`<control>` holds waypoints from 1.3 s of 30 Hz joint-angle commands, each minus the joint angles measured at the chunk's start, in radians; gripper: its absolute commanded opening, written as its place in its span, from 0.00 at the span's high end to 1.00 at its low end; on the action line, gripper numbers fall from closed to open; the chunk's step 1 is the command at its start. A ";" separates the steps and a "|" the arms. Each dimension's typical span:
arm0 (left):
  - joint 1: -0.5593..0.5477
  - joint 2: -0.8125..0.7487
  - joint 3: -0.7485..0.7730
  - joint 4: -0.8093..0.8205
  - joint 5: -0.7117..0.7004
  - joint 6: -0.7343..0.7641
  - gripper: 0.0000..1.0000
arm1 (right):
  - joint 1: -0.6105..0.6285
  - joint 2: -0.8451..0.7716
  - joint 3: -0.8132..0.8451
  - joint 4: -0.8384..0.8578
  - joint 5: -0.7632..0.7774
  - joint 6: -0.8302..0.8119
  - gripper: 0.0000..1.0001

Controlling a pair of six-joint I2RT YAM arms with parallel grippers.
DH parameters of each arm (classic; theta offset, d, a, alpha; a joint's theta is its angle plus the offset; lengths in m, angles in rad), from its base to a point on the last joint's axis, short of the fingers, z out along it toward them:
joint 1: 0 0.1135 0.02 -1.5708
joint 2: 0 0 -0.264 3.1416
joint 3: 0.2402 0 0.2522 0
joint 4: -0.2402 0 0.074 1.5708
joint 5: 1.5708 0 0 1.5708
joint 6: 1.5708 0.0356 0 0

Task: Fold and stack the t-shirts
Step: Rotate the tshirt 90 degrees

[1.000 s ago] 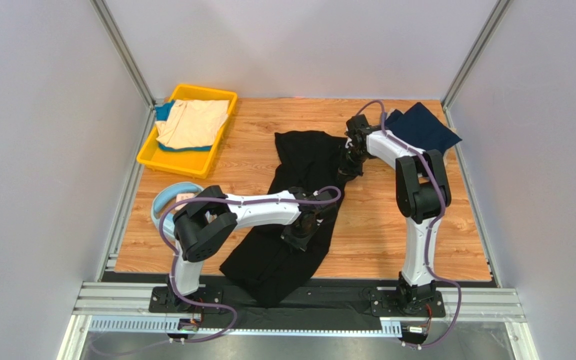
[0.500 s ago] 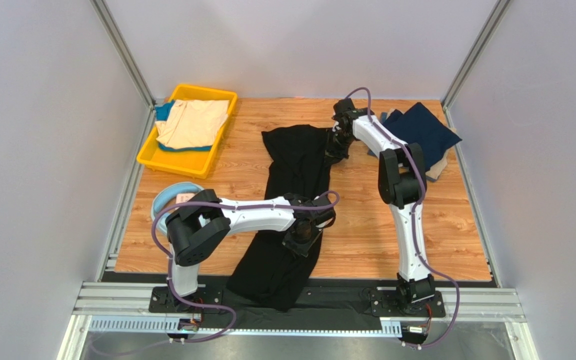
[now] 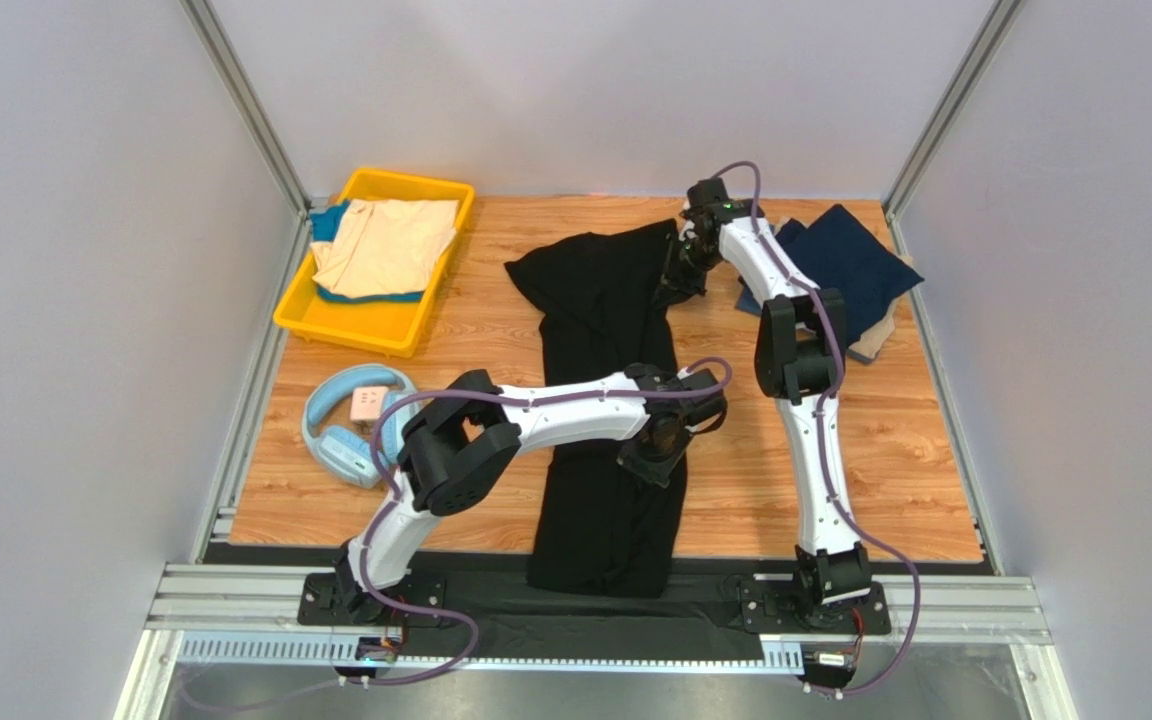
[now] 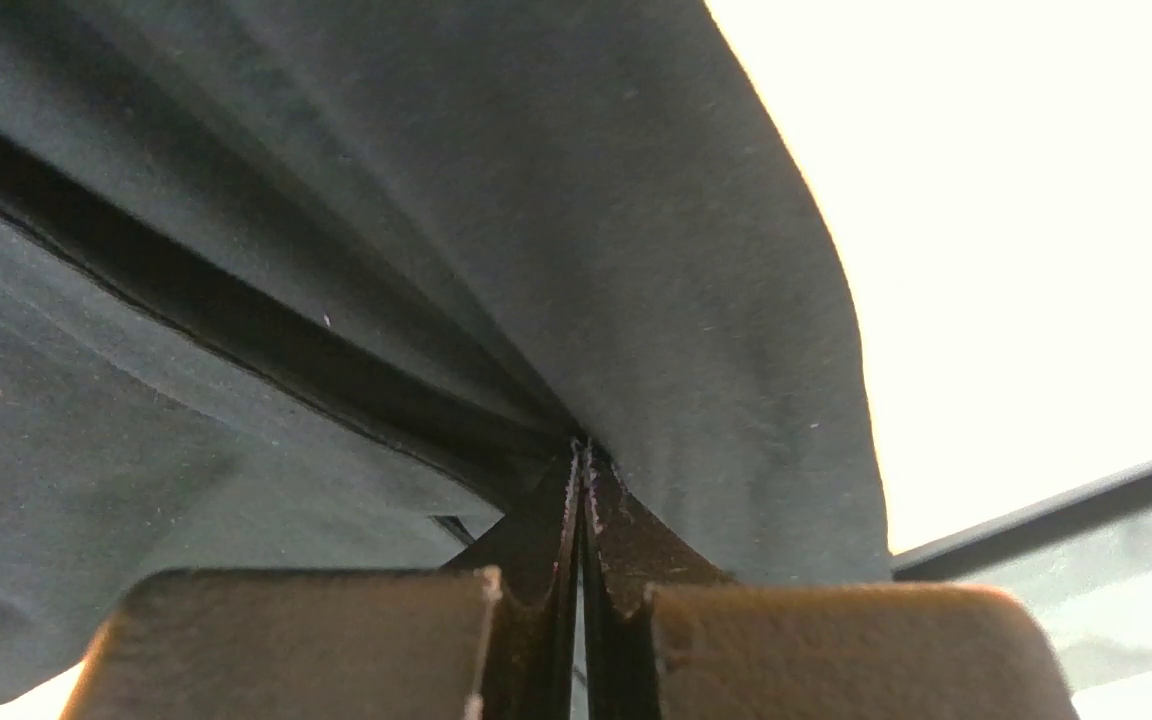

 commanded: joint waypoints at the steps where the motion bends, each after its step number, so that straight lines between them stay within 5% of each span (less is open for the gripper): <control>1: 0.051 0.080 0.064 -0.047 -0.057 0.000 1.00 | -0.055 -0.010 -0.016 0.068 0.089 -0.034 0.97; 10: 0.143 0.051 0.046 -0.073 -0.089 -0.018 1.00 | -0.105 -0.073 -0.075 0.082 0.105 -0.025 0.97; 15: 0.140 0.050 0.043 -0.043 -0.015 -0.026 1.00 | -0.105 -0.108 -0.089 0.102 0.030 -0.028 0.73; 19: 0.125 0.043 0.050 -0.031 -0.017 -0.027 1.00 | -0.102 -0.192 -0.161 0.151 -0.045 -0.022 0.66; 26: 0.123 -0.012 0.073 -0.017 -0.078 0.000 0.95 | -0.098 -0.580 -0.528 0.329 -0.082 -0.011 0.57; 31: 0.125 -0.062 0.115 -0.049 -0.101 0.033 0.90 | -0.073 -0.674 -0.650 0.274 -0.075 -0.026 0.56; 36: 0.126 -0.214 0.018 -0.009 -0.096 0.042 0.86 | -0.042 -0.784 -0.887 0.304 -0.038 -0.046 0.51; 39: 0.144 -0.332 -0.092 -0.009 -0.178 0.045 0.72 | -0.033 -0.856 -0.998 0.320 -0.032 -0.043 0.50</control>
